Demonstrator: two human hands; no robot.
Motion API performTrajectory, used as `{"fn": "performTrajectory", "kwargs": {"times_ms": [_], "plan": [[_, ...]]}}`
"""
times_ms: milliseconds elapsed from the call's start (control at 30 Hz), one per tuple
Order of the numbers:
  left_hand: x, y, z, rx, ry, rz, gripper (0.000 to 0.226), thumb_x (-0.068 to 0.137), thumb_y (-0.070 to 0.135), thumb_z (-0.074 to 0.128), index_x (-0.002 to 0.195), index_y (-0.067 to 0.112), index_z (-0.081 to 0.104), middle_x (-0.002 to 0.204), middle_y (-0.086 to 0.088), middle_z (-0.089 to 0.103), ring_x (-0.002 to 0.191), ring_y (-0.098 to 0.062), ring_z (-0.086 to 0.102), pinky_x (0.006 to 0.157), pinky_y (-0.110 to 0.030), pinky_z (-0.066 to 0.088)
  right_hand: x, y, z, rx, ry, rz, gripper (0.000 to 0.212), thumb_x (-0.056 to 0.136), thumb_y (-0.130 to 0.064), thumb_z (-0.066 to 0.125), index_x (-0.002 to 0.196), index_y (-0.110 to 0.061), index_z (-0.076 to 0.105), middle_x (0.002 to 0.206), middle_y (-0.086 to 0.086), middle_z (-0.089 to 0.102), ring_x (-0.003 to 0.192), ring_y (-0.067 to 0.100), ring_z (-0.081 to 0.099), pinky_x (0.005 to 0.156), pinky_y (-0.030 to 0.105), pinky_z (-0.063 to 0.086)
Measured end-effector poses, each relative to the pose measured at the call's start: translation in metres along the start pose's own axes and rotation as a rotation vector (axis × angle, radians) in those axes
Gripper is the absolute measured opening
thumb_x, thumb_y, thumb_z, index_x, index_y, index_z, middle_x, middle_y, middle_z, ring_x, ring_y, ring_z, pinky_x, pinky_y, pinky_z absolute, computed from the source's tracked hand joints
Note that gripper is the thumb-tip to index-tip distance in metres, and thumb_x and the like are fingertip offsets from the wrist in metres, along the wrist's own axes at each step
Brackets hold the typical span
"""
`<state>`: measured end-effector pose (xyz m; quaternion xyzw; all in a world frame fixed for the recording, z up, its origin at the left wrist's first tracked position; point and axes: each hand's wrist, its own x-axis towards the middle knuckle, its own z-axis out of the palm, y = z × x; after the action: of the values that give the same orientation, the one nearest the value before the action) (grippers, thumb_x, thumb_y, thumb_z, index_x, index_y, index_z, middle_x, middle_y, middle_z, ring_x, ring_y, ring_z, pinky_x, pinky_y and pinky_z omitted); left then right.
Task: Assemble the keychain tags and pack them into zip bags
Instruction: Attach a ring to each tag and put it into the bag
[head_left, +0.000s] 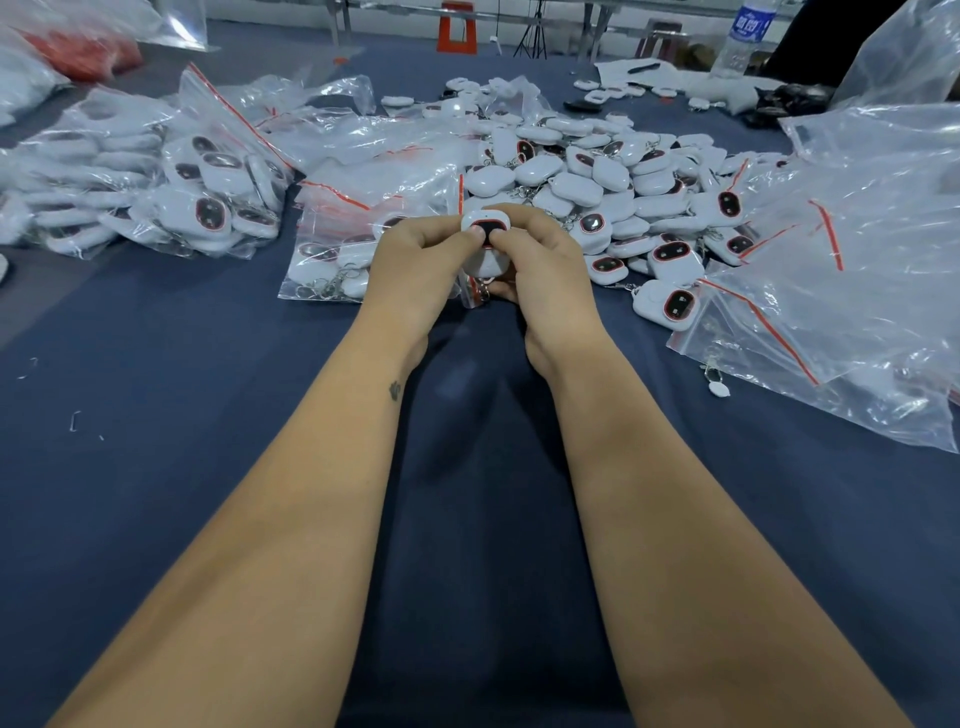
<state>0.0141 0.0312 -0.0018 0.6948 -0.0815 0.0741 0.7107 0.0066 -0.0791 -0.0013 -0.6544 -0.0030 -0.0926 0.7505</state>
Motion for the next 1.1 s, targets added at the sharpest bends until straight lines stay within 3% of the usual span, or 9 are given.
{"fn": "performTrajectory", "kwargs": {"times_ms": [133, 333, 533, 667, 867, 967, 1033, 1100], "plan": [[-0.0005, 0.0001, -0.0003, -0.004, 0.001, -0.003, 0.024, 0.090, 0.006, 0.061, 0.084, 0.025, 0.075, 0.074, 0.009, 0.074, 0.075, -0.006, 0.067, 0.072, -0.018, 0.052, -0.0001, -0.0001, 0.0008, 0.016, 0.003, -0.002, 0.022, 0.090, -0.007, 0.054, 0.087, -0.025, 0.066, 0.090, -0.001, 0.068, 0.085, 0.014, 0.063, 0.067, 0.024, 0.050], [-0.0020, 0.0021, 0.0005, -0.013, 0.012, -0.013, 0.027, 0.089, 0.006, 0.061, 0.079, 0.028, 0.075, 0.069, 0.010, 0.073, 0.068, -0.003, 0.065, 0.064, -0.013, 0.049, -0.0007, -0.0004, 0.0002, 0.024, -0.005, -0.008, 0.021, 0.091, -0.007, 0.054, 0.087, -0.024, 0.065, 0.087, -0.003, 0.067, 0.081, 0.012, 0.062, 0.061, 0.019, 0.048], [-0.0025, 0.0022, 0.0016, 0.055, 0.027, -0.002, 0.025, 0.090, 0.011, 0.062, 0.078, 0.029, 0.074, 0.067, 0.014, 0.069, 0.068, -0.003, 0.061, 0.069, -0.016, 0.049, -0.0011, -0.0011, 0.0002, 0.016, 0.019, 0.006, 0.023, 0.090, -0.006, 0.054, 0.084, -0.025, 0.066, 0.085, -0.003, 0.067, 0.078, 0.011, 0.062, 0.061, 0.021, 0.048], [-0.0024, 0.0027, 0.0040, 0.072, 0.066, -0.021, 0.022, 0.085, 0.016, 0.063, 0.065, 0.023, 0.070, 0.068, -0.001, 0.061, 0.068, -0.017, 0.054, 0.067, -0.028, 0.046, -0.0014, -0.0025, 0.0006, -0.001, 0.007, 0.024, 0.026, 0.089, -0.003, 0.051, 0.082, -0.023, 0.066, 0.081, -0.003, 0.067, 0.078, 0.013, 0.060, 0.062, 0.021, 0.048], [-0.0020, 0.0052, 0.0040, 0.096, 0.093, -0.027, 0.024, 0.088, 0.016, 0.065, 0.066, 0.022, 0.071, 0.065, 0.001, 0.061, 0.065, -0.015, 0.052, 0.066, -0.029, 0.045, -0.0016, -0.0022, 0.0006, -0.022, -0.014, 0.030, 0.024, 0.088, -0.003, 0.053, 0.087, -0.022, 0.067, 0.085, -0.001, 0.066, 0.080, 0.013, 0.060, 0.065, 0.021, 0.049], [-0.0027, 0.0055, 0.0056, 0.064, 0.108, -0.037, 0.020, 0.085, 0.020, 0.066, 0.067, 0.025, 0.073, 0.073, -0.002, 0.068, 0.072, -0.015, 0.060, 0.072, -0.029, 0.051, -0.0014, -0.0024, 0.0007, -0.016, -0.006, 0.027, 0.024, 0.087, -0.004, 0.055, 0.087, -0.025, 0.067, 0.084, -0.002, 0.066, 0.079, 0.012, 0.059, 0.063, 0.020, 0.048], [-0.0025, 0.0060, 0.0064, 0.003, 0.120, -0.039, 0.021, 0.082, 0.022, 0.063, 0.064, 0.013, 0.069, 0.073, -0.010, 0.061, 0.073, -0.019, 0.056, 0.072, -0.031, 0.048, -0.0014, -0.0023, 0.0008, 0.001, 0.019, 0.025, 0.022, 0.085, -0.004, 0.056, 0.087, -0.023, 0.067, 0.084, 0.000, 0.065, 0.078, 0.014, 0.058, 0.062, 0.022, 0.047], [-0.0002, 0.0051, 0.0045, 0.015, 0.172, -0.011, 0.018, 0.083, 0.018, 0.062, 0.071, 0.005, 0.066, 0.073, -0.007, 0.059, 0.072, -0.016, 0.053, 0.073, -0.030, 0.046, -0.0005, -0.0039, 0.0006, 0.111, 0.092, 0.026, 0.019, 0.086, -0.001, 0.055, 0.088, -0.018, 0.064, 0.083, 0.002, 0.064, 0.075, 0.016, 0.058, 0.060, 0.024, 0.049]]}}
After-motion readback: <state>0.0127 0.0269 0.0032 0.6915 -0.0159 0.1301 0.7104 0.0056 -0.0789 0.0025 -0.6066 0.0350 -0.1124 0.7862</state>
